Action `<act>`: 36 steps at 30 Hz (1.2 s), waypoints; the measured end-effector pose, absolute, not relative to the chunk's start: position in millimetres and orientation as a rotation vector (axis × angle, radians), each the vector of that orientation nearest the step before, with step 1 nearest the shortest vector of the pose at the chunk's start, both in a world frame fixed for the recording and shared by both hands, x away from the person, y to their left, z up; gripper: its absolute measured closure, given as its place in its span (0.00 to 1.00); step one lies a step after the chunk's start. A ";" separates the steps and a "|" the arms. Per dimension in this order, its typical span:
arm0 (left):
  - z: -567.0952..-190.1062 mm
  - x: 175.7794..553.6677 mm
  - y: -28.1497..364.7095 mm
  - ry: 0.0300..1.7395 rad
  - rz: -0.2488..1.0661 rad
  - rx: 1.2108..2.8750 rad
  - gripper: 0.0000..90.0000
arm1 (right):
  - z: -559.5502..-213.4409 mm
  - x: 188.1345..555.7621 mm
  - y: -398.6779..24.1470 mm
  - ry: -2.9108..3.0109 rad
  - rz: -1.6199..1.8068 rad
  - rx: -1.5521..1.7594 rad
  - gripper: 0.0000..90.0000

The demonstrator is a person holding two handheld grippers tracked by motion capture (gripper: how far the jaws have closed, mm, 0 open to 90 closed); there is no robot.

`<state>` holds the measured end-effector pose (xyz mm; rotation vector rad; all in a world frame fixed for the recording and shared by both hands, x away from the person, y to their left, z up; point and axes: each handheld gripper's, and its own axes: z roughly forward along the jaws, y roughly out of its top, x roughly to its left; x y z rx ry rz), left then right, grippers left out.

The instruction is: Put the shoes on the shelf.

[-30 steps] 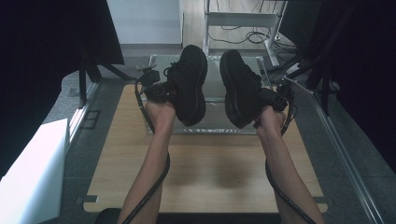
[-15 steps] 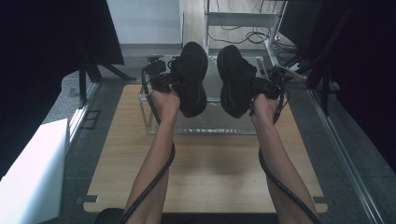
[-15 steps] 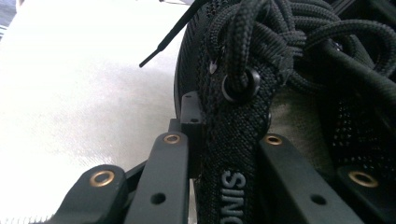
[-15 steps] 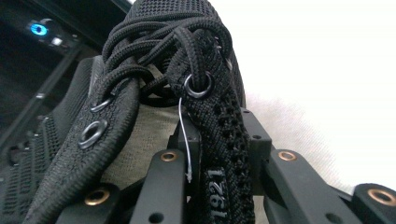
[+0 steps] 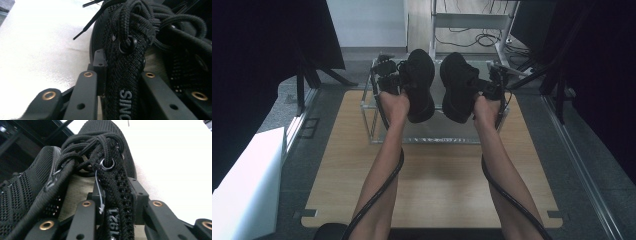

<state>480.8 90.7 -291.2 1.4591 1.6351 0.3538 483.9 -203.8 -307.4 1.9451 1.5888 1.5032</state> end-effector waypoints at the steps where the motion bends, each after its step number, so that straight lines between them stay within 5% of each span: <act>1: -290.9 481.9 88.3 1.629 0.351 1.472 0.79 | -306.8 485.8 -198.1 1.595 1.479 1.935 0.74; 10: -290.8 486.4 73.9 1.599 0.363 1.551 0.67 | -305.3 487.0 -179.1 1.643 1.436 1.871 0.62; 21: -293.5 487.2 72.6 1.522 0.280 1.537 0.42 | -309.9 488.7 -191.3 1.683 1.642 1.786 0.43; 30: -278.6 466.0 89.5 1.375 0.235 1.514 0.42 | -297.7 475.6 -221.3 1.690 1.917 1.665 0.44; 36: -272.7 440.1 111.8 1.262 0.234 1.504 0.55 | -298.9 455.3 -242.5 1.764 1.977 1.544 0.50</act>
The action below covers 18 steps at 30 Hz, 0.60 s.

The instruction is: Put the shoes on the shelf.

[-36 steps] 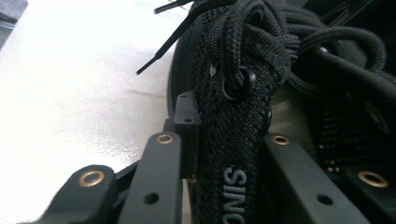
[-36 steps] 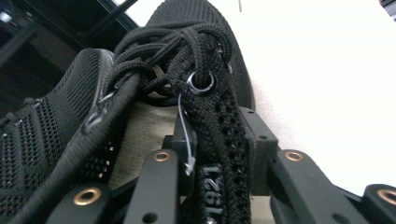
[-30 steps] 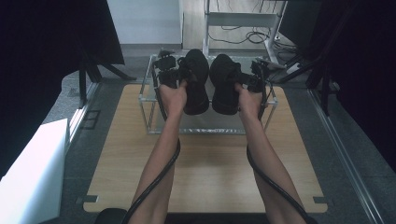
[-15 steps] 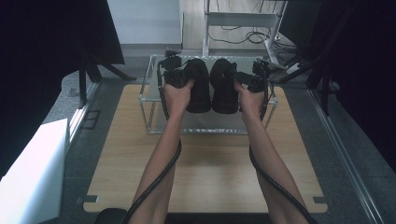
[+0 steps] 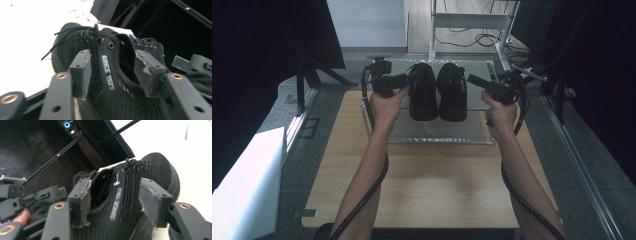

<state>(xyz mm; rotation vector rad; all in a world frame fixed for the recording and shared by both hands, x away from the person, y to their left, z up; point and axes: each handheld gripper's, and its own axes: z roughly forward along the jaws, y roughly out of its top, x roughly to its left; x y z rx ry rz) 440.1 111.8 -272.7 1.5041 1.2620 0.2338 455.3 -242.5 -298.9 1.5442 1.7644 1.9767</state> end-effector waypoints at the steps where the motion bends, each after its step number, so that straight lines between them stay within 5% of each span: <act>1: -273.7 435.5 114.2 1.242 0.228 1.503 0.57 | -300.5 451.5 -244.4 1.774 1.985 1.533 0.53; 9: -298.0 399.5 131.4 1.134 0.184 1.457 0.79 | -322.3 421.5 -254.9 1.806 2.019 1.470 0.79; 18: -325.2 374.9 135.5 1.054 0.178 1.460 0.97 | -339.4 396.1 -251.9 1.850 2.031 1.398 0.95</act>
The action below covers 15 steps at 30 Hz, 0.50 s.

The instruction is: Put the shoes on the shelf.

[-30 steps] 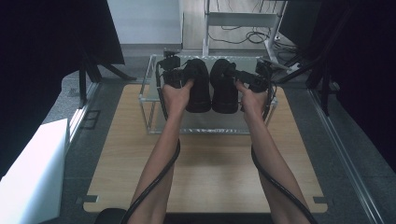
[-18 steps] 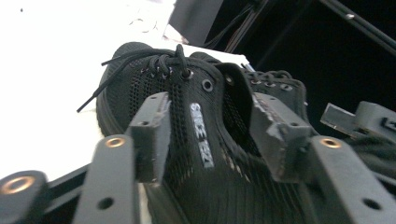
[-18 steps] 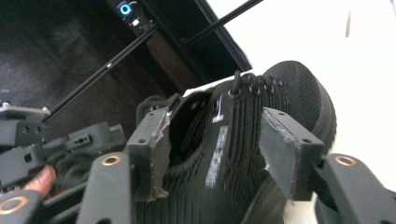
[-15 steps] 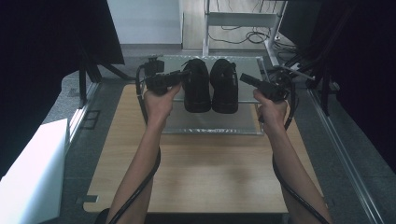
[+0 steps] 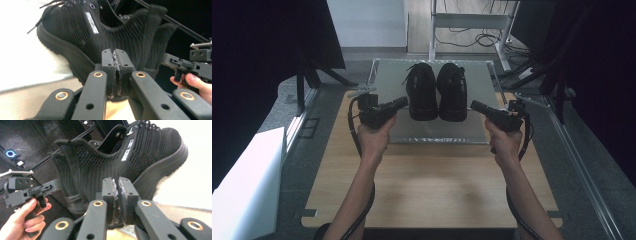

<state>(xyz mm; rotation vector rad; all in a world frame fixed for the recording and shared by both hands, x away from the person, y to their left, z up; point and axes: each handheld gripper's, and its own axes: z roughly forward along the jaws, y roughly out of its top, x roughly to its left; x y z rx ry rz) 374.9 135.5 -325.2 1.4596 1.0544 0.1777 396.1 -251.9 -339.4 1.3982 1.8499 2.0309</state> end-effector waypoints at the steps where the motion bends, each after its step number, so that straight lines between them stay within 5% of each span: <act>1: -327.7 372.3 134.7 1.045 0.174 1.459 0.99 | -342.5 391.6 -251.1 1.852 2.041 1.395 0.98; 15: -353.0 344.9 107.0 0.960 0.158 1.508 1.00 | -367.3 363.8 -235.8 1.920 2.080 1.363 1.00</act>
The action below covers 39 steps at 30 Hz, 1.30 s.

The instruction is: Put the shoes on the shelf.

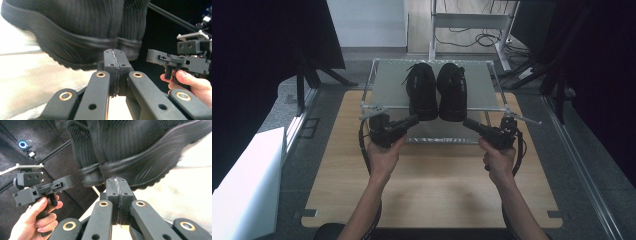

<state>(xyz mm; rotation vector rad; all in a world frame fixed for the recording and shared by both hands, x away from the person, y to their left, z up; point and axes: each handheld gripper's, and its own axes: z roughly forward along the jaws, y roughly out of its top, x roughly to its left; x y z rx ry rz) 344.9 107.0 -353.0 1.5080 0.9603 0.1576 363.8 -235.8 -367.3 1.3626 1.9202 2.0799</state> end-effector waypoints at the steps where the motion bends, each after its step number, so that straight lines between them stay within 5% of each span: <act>1: -354.0 343.9 105.3 0.957 0.158 1.511 1.00 | -368.3 362.4 -234.0 1.928 2.079 1.356 1.00; 39: -362.9 405.0 90.5 1.106 0.213 1.547 1.00 | -383.7 417.8 -200.6 1.857 2.018 1.488 1.00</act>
